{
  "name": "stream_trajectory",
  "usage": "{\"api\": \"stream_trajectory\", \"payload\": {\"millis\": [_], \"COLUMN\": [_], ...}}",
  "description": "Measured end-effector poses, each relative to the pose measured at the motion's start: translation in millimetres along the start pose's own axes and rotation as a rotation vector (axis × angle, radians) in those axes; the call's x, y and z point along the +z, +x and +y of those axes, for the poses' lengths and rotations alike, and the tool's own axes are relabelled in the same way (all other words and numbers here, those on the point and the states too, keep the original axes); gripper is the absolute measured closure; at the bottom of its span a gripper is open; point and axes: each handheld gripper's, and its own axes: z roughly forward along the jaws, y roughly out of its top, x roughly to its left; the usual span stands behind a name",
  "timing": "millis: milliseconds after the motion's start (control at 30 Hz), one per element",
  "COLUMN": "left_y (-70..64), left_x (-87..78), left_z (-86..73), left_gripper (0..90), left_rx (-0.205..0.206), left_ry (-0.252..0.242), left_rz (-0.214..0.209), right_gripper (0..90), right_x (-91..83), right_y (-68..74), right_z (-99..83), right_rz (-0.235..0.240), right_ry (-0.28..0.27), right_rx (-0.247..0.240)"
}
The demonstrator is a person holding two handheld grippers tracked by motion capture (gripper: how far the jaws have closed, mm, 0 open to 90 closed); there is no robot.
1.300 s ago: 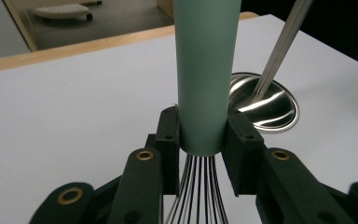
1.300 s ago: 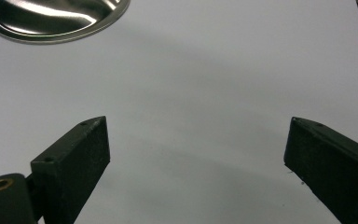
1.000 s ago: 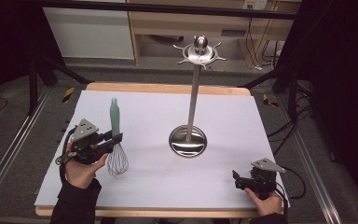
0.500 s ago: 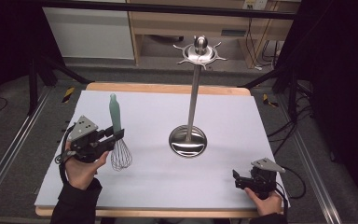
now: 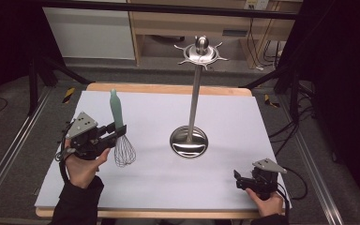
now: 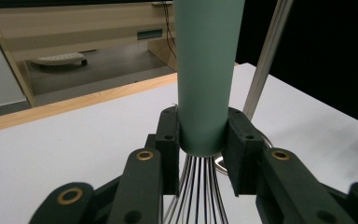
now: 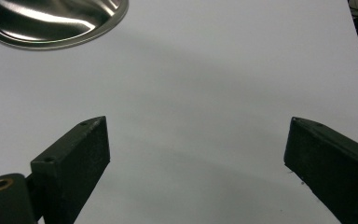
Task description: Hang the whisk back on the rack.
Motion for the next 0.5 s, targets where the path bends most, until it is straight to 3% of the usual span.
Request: {"api": "stream_trajectory", "payload": {"millis": [500], "left_y": [-19.4], "left_x": [8.8], "left_z": [27.3], "left_gripper": [68.9], "left_rx": [0.042], "left_ry": [-0.02], "left_rz": [-0.037], "right_gripper": [7.3], "right_x": [0.5], "right_y": [-0.1], "right_z": [0.1], "right_rz": [0.001], "right_ry": [0.004], "right_rx": [-0.001]}}
